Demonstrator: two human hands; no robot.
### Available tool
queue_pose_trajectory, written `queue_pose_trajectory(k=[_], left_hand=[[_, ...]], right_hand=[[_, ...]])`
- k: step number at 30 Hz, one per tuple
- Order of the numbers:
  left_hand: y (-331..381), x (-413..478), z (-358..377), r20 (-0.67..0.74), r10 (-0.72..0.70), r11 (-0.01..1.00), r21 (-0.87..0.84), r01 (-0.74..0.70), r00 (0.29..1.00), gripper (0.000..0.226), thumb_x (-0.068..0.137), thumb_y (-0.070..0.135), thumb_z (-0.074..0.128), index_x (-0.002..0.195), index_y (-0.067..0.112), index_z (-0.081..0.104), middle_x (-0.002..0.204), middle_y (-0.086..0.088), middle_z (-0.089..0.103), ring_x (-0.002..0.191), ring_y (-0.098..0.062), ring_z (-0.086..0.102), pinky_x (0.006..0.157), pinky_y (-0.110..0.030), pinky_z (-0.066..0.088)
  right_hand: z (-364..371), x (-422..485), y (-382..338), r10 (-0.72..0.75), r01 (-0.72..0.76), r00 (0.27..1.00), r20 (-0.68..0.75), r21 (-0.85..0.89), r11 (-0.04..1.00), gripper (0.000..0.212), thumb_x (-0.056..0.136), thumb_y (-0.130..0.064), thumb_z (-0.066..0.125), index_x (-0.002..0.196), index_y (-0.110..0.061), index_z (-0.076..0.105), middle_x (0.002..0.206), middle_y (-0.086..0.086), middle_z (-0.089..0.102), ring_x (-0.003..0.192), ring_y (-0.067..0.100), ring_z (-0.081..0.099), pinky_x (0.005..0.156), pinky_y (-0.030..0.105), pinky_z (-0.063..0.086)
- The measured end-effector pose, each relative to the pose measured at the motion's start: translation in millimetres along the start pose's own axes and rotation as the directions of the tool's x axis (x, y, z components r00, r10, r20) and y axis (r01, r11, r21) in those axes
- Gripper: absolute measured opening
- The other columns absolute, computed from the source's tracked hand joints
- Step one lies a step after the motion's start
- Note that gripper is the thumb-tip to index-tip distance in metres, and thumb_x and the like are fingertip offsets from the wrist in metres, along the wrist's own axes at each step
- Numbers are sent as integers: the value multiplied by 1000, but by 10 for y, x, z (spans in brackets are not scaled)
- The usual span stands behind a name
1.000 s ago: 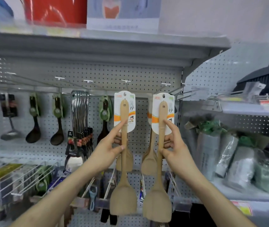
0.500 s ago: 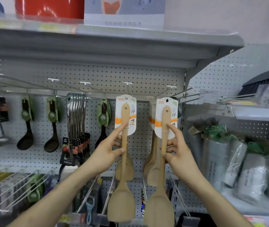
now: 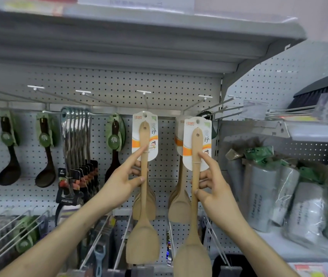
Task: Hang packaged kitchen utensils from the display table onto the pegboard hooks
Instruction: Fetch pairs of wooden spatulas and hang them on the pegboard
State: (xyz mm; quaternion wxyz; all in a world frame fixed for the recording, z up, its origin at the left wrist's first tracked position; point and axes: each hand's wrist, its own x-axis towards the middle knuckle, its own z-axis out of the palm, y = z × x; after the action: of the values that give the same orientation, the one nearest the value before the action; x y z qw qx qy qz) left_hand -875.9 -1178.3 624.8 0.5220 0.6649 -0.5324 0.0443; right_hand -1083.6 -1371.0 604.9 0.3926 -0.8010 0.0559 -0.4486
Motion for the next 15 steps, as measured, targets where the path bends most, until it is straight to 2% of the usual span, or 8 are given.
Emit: queue_pose_trajectory(k=[4,8,11,15], left_hand=[[-82,65,21,-4,-4,1000,3,4,1000,93,103,2,66,154,70,29,114,6,63,108,-13,65,106,-41,55],[-199,149,52,2,-5,1000,-4,5,1000,92,102,2,67,154,69,30,109,16,61,105,-15,66,104,-41,56],[-321,244,63,-19,-11,1000,-22,10,1000,90,101,2,67,154,67,34,110,15,57,99,-17,68,103,-42,58],[-493,363,85,-44,0,1000,-9,0,999,90,101,1,69,154,66,36,102,26,55,95,-13,68,95,-29,58]], right_hand=[[24,40,80,13,-13,1000,-12,-3,1000,102,90,12,56,149,-68,36,97,-10,66,89,18,68,85,40,63],[74,160,171,37,-37,999,-25,-8,999,103,88,15,57,149,-67,37,96,-10,65,88,18,69,85,42,64],[136,275,251,52,-53,998,-30,-31,998,103,89,15,57,151,-64,36,101,-1,65,91,21,68,89,44,62],[251,457,364,64,-65,997,-37,-27,998,97,93,15,57,157,-54,34,107,1,62,91,20,66,88,41,62]])
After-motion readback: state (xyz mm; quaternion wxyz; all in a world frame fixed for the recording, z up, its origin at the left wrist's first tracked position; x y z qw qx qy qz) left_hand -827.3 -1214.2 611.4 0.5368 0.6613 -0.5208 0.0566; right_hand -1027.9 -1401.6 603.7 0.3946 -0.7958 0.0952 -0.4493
